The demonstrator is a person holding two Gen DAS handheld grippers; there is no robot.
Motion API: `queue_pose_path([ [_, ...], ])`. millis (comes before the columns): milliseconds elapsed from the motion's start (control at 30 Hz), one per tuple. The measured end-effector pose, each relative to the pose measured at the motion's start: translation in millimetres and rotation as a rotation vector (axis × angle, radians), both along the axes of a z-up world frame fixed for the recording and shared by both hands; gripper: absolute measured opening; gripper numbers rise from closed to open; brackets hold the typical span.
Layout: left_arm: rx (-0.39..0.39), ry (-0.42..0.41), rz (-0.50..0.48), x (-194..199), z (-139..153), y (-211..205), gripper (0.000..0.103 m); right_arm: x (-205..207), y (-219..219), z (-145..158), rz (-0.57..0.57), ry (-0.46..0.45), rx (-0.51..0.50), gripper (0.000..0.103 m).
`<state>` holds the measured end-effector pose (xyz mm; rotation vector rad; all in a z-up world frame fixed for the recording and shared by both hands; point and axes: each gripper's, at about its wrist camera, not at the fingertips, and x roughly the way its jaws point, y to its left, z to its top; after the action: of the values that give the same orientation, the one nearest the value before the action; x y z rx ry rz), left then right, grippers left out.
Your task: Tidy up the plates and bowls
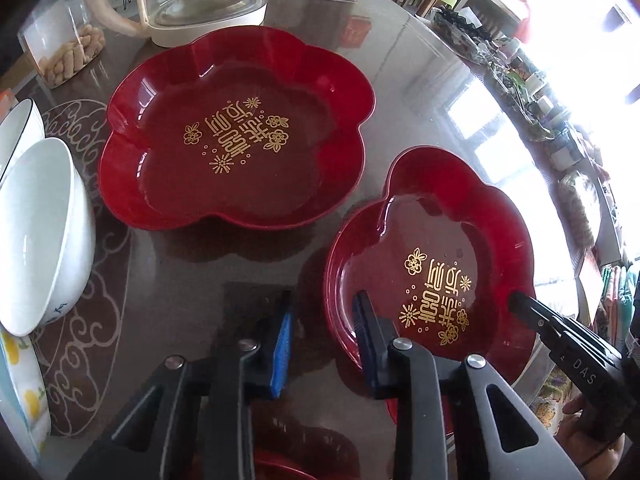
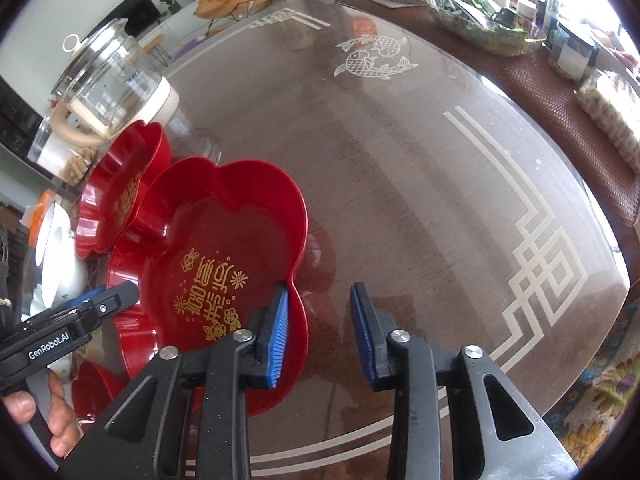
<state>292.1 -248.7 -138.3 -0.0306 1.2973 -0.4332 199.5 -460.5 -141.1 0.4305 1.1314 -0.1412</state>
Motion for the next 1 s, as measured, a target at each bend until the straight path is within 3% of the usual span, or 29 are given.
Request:
queue_pose_path([
  [33, -0.013, -0.013, 0.002, -1.5, 1.1, 0.1, 0.016, -1.5, 1.2, 0.6, 0.005, -0.002, 0.001, 0.011],
  [67, -0.03, -0.021, 0.001, -3.0, 2.7, 0.2, 0.014, -3.9, 3.2, 1.8, 0.008, -0.004, -0.008, 0.011],
  [300, -0.093, -0.073, -0.034, -22.8, 34.3, 11.6, 0.014, -35.4, 9.9, 31.3, 0.013, -0.074, -0.001, 0.01],
  [500, -0.158, -0.148, -0.059, -56.7, 81.2, 58.3, 0.014, -79.2, 39.2, 84.8, 0.052, -0.188, 0.011, 0.011],
  [633, -0.143, -0.2, -0.069, -84.5, 99.2, 100.6, 0.014, -108.1, 80.0, 107.5, 0.093, -0.242, 0.016, 0.012],
  [767, -0.103, -0.22, -0.066, -103.7, 94.6, 135.5, 0.014, -129.8, 120.9, 107.5, 0.125, -0.266, 0.026, 0.012],
  [1000, -0.073, -0.213, -0.036, -118.9, 65.8, 168.7, 0.014, -145.3, 167.8, 74.0, 0.137, -0.233, 0.027, 0.013],
])
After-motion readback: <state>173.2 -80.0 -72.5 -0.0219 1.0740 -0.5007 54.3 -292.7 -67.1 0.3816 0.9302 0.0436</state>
